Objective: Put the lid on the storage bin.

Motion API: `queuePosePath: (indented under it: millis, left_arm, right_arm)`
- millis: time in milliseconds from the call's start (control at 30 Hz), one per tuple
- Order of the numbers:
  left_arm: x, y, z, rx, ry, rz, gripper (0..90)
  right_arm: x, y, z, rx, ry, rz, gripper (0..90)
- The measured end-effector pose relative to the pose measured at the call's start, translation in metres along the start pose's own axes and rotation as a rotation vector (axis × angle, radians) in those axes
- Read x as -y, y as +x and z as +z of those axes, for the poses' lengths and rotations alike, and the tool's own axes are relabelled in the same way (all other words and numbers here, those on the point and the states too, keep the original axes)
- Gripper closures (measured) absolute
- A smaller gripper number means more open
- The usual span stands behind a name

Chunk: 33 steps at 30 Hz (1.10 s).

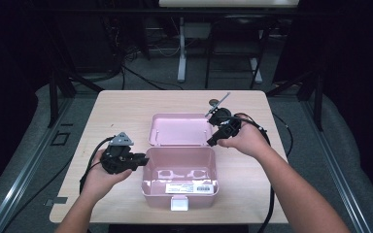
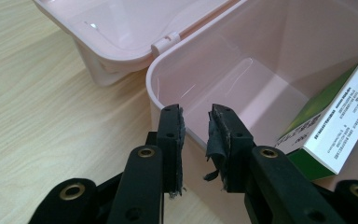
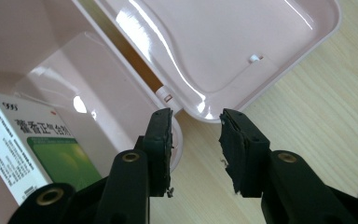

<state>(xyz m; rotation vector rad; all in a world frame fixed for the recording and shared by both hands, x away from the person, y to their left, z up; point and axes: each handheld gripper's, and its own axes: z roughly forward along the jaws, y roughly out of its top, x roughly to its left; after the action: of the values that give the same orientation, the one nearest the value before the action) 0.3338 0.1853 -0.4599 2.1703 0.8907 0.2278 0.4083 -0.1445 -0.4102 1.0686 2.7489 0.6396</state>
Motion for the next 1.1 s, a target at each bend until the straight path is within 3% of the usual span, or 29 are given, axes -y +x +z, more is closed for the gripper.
queuePosePath:
  millis: [633,1100]
  left_arm:
    - [0.0,0.0,0.0,0.0,-0.001,-0.001,73.8]
    - [0.0,-0.001,0.0,-0.001,0.004,0.0,73.9]
  right_arm:
    - [-0.003,-0.023,0.016,0.041,-0.039,0.16,62.2]
    - [-0.009,-0.032,0.026,0.08,-0.059,0.232,63.3]
